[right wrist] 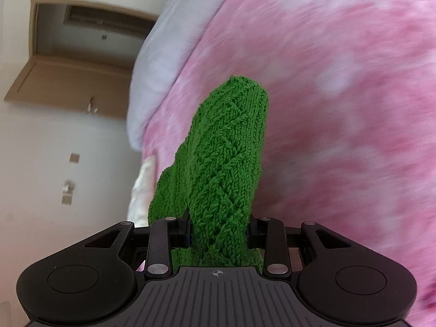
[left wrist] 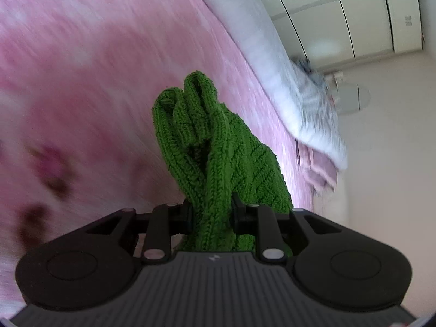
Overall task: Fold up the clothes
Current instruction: 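Carry the vest bundle with both grippers over the white folded towel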
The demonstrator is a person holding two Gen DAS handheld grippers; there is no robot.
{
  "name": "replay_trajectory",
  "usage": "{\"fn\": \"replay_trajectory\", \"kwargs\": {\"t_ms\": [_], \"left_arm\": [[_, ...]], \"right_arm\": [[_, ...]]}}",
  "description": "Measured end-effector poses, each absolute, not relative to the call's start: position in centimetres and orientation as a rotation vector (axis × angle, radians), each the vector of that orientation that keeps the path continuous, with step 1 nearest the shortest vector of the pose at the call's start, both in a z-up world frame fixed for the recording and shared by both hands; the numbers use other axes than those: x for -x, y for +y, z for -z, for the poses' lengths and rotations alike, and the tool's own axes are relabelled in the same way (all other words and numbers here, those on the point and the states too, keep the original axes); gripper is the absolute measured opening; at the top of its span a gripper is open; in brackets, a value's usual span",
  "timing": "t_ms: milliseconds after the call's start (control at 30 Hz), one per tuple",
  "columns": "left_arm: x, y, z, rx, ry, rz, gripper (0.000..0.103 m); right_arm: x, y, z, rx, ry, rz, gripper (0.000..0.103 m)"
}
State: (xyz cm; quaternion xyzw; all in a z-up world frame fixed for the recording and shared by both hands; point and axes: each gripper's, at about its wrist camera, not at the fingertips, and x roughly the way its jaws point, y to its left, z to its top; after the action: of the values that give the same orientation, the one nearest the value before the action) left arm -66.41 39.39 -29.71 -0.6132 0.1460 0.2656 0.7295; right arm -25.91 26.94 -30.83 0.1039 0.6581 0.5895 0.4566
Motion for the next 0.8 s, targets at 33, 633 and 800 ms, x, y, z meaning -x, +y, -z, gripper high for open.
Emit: {"fn": "replay_trajectory", "kwargs": {"t_ms": [33,633,800], "left_arm": [[68.1,40.0,29.0,1.350,0.311,-0.605,0.020],[99.6,60.8,20.7,1.212,0.354,-0.773,0.020],[102.7,68.4,21.1,1.157,0.316,-0.778,0.020]], "right_arm": [[26.9,27.7,30.2,-0.252,1.633,-1.462,0.032],[59.8,49.9,26.3,-0.285,1.724,-1.586,0.032],[64.6,57.0,26.7,-0.293,1.637,-1.651,0.032]]}}
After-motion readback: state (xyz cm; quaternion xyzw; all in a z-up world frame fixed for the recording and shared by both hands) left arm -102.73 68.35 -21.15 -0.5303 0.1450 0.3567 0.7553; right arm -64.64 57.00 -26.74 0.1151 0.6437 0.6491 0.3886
